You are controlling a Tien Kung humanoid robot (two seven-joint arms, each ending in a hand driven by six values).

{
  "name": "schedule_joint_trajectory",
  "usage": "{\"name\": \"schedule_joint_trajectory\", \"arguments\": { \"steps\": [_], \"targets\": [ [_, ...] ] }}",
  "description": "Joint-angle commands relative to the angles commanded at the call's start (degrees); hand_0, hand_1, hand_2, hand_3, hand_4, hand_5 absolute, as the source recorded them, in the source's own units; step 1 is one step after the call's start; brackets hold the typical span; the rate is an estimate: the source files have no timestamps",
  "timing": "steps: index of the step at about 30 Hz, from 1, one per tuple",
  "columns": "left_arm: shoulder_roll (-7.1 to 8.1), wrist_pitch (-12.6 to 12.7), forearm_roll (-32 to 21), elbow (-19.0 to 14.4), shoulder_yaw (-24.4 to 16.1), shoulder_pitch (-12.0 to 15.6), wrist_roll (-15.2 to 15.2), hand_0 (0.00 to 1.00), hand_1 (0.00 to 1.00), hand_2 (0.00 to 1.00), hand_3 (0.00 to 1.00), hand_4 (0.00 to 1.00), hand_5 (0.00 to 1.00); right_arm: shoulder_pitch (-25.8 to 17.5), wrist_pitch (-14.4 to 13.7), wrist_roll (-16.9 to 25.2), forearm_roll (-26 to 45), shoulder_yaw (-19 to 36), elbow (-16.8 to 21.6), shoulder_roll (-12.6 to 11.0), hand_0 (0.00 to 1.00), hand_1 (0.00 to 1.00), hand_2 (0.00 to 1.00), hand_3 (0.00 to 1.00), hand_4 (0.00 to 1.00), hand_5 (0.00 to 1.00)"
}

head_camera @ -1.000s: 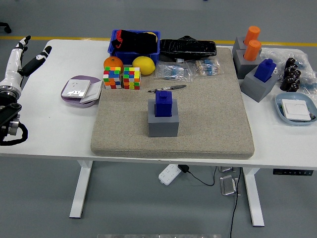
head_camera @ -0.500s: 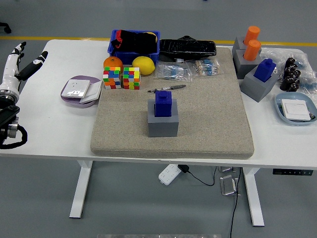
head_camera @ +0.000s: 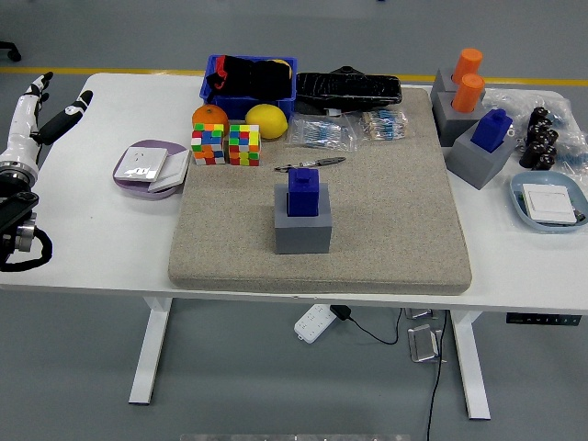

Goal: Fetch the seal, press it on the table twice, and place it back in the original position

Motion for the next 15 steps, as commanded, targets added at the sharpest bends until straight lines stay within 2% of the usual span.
{"name": "schedule_joint_trajectory", "arguments": {
  "steps": [15],
  "targets": [
    [0.02, 0.0, 0.1, -0.1, 0.9, -1.0, 0.1, 0.998, 0.998, 0.995, 0.989, 0.789, 0.551, 0.4, 0.0, 0.1, 0.3, -0.1, -0.2, -0.3, 0.817, 0.726, 0.723, 0.679, 0.775, 0.577]
  ]
}}
